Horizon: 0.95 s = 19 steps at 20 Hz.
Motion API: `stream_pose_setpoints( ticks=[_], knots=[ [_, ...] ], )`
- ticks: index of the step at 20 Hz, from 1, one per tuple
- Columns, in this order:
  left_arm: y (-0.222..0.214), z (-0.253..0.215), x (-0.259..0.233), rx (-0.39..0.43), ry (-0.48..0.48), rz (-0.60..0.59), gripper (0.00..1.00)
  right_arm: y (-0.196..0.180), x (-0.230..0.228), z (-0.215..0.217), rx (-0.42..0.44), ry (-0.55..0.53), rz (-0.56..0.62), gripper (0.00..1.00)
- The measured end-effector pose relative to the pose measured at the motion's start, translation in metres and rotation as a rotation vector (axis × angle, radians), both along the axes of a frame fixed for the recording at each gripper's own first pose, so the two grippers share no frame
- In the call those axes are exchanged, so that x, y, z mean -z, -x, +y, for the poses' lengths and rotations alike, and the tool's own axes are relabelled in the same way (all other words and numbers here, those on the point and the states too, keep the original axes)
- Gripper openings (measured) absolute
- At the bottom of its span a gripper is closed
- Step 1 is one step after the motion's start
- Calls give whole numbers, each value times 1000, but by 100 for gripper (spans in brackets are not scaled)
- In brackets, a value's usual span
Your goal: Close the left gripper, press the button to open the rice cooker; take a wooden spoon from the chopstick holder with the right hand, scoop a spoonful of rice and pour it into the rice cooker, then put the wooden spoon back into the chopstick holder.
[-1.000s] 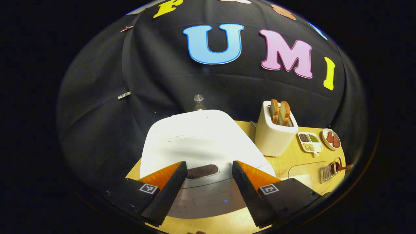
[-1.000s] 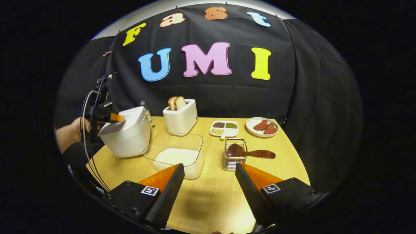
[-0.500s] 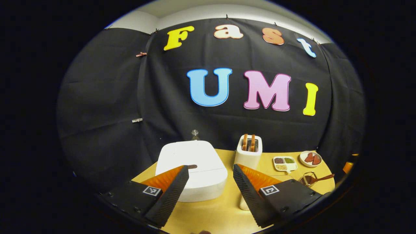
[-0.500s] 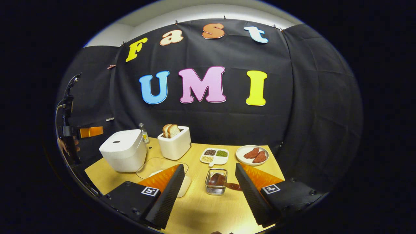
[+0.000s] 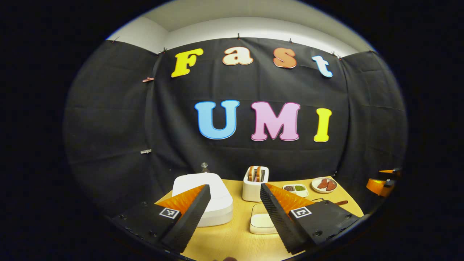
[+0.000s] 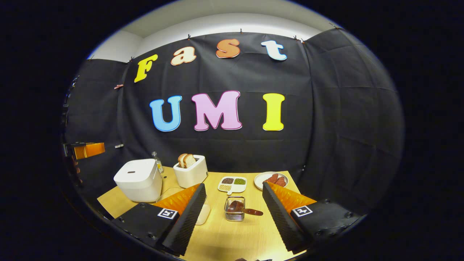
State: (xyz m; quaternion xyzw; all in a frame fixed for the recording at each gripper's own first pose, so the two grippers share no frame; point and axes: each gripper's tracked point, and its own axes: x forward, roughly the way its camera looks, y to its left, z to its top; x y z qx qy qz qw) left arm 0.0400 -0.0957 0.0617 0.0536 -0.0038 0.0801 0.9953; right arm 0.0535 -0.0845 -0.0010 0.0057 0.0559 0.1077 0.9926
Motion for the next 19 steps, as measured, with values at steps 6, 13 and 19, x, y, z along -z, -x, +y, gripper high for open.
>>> stream_pose_setpoints(
  ticks=[6, 13, 19],
  knots=[
    [15, 14, 10, 97, 58, -25, 95, 50, -10, 26, 99, 1, -64, 100],
    [44, 29, 31, 142, 47, -4, 95, 96, 5, 55, 118, 29, -50, 98],
    [59, 40, 66, 120, 78, 51, 95, 108, 17, 51, 177, 6, -24, 98]
  ],
)
